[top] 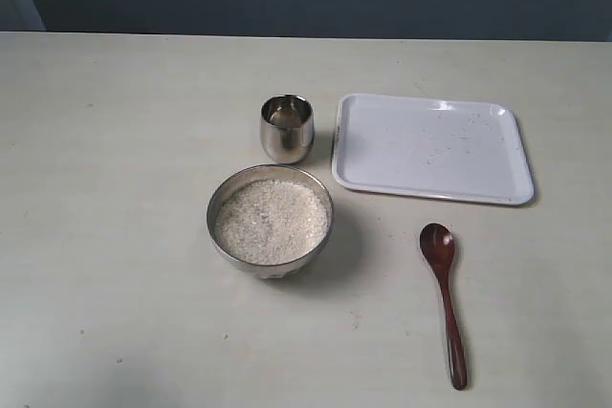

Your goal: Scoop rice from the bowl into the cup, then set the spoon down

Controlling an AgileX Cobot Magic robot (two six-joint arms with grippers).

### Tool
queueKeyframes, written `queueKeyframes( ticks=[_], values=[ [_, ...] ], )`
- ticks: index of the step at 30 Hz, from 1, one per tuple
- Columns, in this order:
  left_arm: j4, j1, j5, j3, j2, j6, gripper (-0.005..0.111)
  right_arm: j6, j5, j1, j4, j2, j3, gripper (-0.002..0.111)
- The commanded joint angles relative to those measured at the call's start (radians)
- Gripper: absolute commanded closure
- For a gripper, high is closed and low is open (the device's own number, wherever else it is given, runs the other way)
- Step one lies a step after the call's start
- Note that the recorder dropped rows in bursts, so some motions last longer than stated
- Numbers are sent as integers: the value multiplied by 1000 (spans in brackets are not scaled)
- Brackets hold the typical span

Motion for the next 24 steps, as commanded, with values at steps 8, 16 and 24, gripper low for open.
queueKeyframes(
  ticks=[8, 16, 24],
  values=[
    [0, 2, -13, -4, -4, -3, 106, 0, -6, -4, -16, -5, 5, 108],
    [0, 2, -13, -4, -4, -3, 106, 0, -6, -4, -16, -5, 5, 108],
    [0, 2, -13, -4, -4, -3, 106, 375, -372, -4, 669, -5, 5, 108]
  ],
)
